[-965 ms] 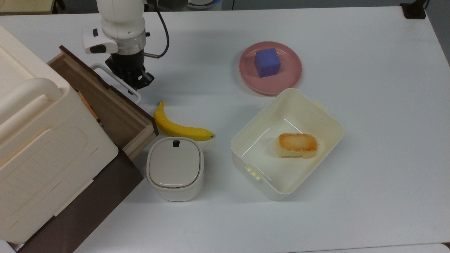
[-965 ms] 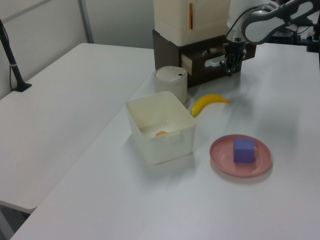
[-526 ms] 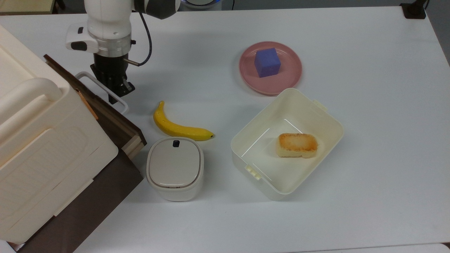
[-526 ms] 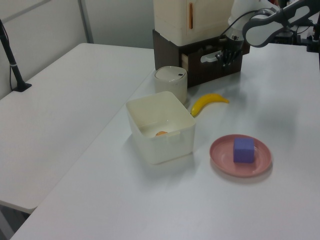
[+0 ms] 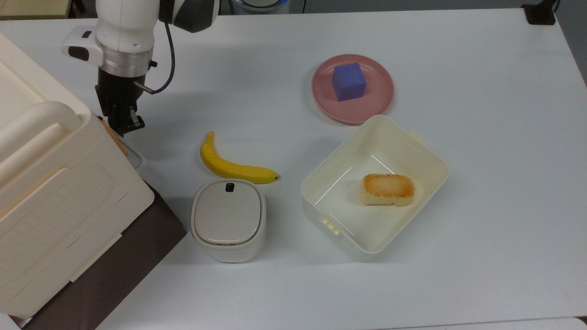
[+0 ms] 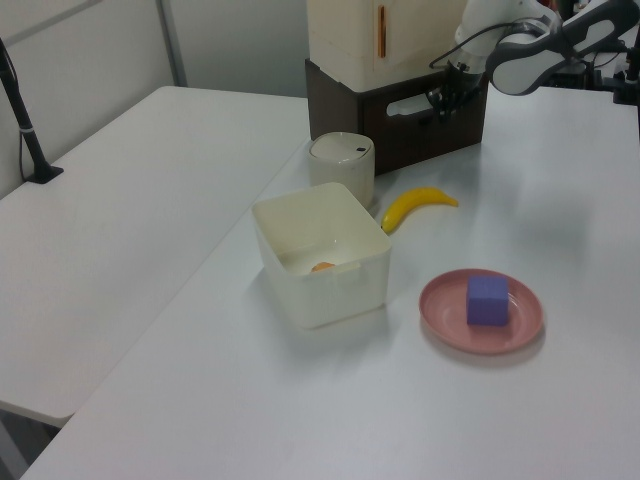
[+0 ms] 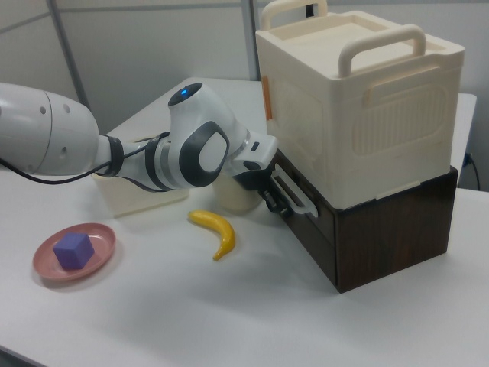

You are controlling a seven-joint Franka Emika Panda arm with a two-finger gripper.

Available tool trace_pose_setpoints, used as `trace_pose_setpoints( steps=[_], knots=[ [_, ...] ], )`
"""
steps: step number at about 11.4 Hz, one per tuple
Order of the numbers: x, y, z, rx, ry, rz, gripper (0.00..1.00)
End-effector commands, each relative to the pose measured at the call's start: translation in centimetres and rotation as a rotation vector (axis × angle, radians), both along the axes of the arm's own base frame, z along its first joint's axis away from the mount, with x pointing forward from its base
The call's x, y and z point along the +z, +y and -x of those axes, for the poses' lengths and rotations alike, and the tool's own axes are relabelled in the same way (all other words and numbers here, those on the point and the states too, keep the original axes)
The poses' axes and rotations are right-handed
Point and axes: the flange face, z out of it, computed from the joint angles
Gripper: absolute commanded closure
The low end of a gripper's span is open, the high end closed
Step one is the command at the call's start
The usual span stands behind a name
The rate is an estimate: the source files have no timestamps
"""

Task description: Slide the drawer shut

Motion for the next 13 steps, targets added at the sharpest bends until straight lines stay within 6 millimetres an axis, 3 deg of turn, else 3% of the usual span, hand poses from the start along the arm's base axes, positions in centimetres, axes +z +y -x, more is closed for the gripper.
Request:
trace_pose_setpoints(
  steps=[1, 4, 8, 11, 13],
  knots=[
    [0.7, -0.6, -0.5, -0.036, -0.044, 0.017, 1.0],
    [0.9, -0.6, -0.6, -0.034, -0.038, 0.03, 1.0],
    [1.8, 4.2, -0.4, 0.058, 0.091, 0.052, 1.0],
    [4.8, 7.8, 1.5, 0.134, 0.26, 0.001, 1.0],
    [9.2, 8.8, 2.7, 0.21, 0.343, -0.089, 1.0]
  ],
)
